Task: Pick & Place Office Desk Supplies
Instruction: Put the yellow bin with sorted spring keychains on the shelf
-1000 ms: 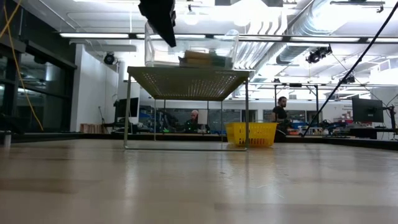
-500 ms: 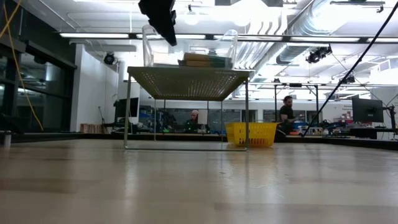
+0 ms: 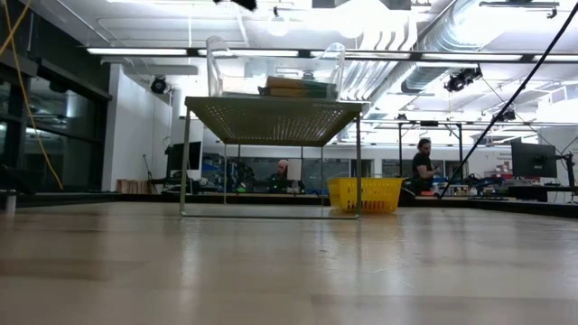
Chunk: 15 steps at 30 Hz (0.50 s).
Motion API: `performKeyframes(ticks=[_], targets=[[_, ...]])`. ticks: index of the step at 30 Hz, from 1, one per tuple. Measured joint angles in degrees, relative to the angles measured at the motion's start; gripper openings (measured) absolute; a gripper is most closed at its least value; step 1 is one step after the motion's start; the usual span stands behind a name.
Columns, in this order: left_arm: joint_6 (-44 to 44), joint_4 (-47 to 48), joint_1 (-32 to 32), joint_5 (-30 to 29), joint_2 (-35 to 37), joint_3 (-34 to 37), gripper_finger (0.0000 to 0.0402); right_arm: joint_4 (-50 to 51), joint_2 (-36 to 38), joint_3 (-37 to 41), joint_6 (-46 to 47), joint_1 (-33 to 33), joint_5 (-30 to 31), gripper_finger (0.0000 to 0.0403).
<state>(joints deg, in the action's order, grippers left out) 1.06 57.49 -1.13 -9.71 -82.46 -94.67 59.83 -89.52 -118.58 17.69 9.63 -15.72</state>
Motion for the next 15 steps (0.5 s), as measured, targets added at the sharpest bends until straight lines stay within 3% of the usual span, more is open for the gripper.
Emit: performKeyframes(ticks=[8,12,15], targets=[[4.5,5.1,-0.2,-1.0,5.8,1.6,0.0067,0.3,0.0,0.0,0.0,0.0,0.6,0.0150],[6.9,3.7,-1.7,-0.9,8.9,8.1,0.0067,0.4,0.0,0.0,-1.3,0.0,0.6,0.0150],[7.8,-2.7,-4.0,-0.9,12.7,16.5,0.0067,0.7,0.0,0.0,-1.5,0.0,0.6,0.0150]])
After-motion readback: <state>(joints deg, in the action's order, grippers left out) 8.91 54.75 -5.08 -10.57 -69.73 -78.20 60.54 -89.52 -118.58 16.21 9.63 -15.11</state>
